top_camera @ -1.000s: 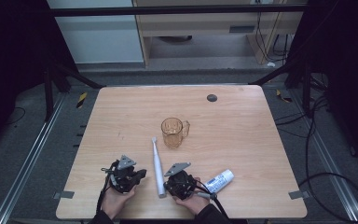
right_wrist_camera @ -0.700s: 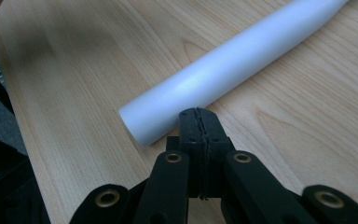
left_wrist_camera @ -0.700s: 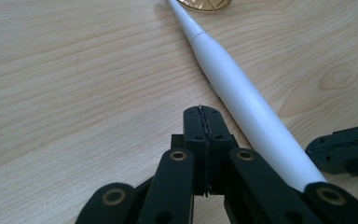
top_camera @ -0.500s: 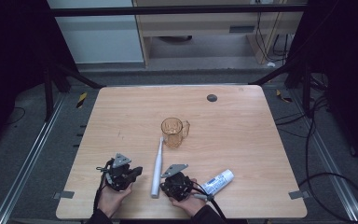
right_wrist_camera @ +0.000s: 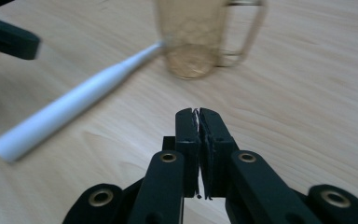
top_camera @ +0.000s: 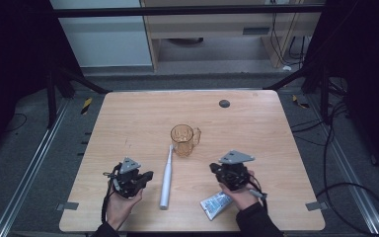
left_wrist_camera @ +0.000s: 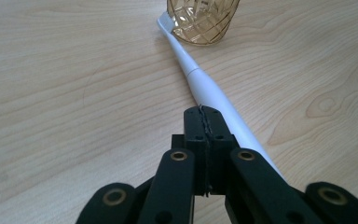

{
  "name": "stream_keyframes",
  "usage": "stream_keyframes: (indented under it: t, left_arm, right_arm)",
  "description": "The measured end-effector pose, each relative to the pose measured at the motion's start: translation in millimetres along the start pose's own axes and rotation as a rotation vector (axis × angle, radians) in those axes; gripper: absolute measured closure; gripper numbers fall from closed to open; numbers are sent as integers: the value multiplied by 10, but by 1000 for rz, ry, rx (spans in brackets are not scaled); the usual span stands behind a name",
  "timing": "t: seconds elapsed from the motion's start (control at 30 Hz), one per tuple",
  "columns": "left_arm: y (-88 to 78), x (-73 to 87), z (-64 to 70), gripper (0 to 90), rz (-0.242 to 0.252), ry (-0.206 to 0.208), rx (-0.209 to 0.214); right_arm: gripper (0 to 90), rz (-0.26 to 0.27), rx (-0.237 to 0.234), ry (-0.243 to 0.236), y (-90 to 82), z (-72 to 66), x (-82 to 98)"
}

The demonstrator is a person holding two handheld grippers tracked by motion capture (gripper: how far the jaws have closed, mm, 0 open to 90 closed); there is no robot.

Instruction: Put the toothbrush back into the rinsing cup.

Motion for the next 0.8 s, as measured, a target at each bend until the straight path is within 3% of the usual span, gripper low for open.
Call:
stream_keyframes:
  t: [0.07, 0.1, 0.13, 0.17, 0.3, 0.33, 0.37, 0.57, 0.8]
  left_arm:
    - [39, -34, 18, 882, -1, 13, 2]
    - [39, -34, 18, 876, -1, 13, 2]
    - [79, -77, 36, 862, -4, 29, 2]
    - [106, -100, 43, 840, -6, 29, -2]
    - [219, -142, 68, 710, -36, 14, 2]
    - [219, -142, 68, 667, -36, 14, 2]
    - [292, -130, 67, 622, -58, 18, -13]
    - [423, -66, 40, 484, -101, 38, -56]
    - [505, -52, 55, 450, -131, 39, -59]
  right_arm:
    - [842, 7, 45, 10, -113, 191, 27]
    - [842, 7, 45, 10, -113, 191, 27]
    - [827, 8, 86, 16, -224, 369, 71]
    - [821, 11, 106, 16, -274, 454, 93]
    - [772, 18, 175, 43, -451, 722, 195]
    - [772, 18, 175, 43, -451, 722, 195]
    - [742, 17, 200, 47, -505, 816, 254]
    - [701, 3, 234, 56, -549, 984, 362]
    - [688, -22, 245, 41, -529, 1042, 441]
Point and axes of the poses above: each handheld gripper's, and its own axes: y roughly forward along the jaws, x roughly out of its underside, z roughly to its right, the point moved 10 cm from there along y, roughly forward along the jaws, and after that the axes turned 13 degrees about z, right-handed, at the moved point
